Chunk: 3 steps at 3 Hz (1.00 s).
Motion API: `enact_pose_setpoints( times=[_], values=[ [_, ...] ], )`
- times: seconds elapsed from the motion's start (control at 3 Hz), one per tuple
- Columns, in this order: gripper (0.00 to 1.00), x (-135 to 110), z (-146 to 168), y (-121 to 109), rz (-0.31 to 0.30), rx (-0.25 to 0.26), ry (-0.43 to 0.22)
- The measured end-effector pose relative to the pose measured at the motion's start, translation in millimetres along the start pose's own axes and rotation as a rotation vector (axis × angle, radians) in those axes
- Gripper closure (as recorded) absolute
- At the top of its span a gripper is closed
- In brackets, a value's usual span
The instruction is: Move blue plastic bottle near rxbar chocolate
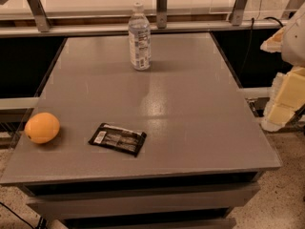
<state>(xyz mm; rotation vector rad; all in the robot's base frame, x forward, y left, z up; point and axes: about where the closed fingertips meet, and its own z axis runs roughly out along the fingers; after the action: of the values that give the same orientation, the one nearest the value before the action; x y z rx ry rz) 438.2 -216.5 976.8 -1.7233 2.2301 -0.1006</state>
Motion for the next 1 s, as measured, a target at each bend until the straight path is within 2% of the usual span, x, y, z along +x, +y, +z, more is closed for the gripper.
enact_pose_setpoints(
  times=[0.33, 0.67, 1.0],
  values=[
    [0.0, -0.1, 0.0, -0.1, 0.0, 0.0, 0.0],
    [0.0, -18.2, 1.7, -19.8, -0.009, 0.027, -0.083],
    [0.0, -61.9, 8.2, -64.8, -0.032, 0.078, -0.229]
  ],
)
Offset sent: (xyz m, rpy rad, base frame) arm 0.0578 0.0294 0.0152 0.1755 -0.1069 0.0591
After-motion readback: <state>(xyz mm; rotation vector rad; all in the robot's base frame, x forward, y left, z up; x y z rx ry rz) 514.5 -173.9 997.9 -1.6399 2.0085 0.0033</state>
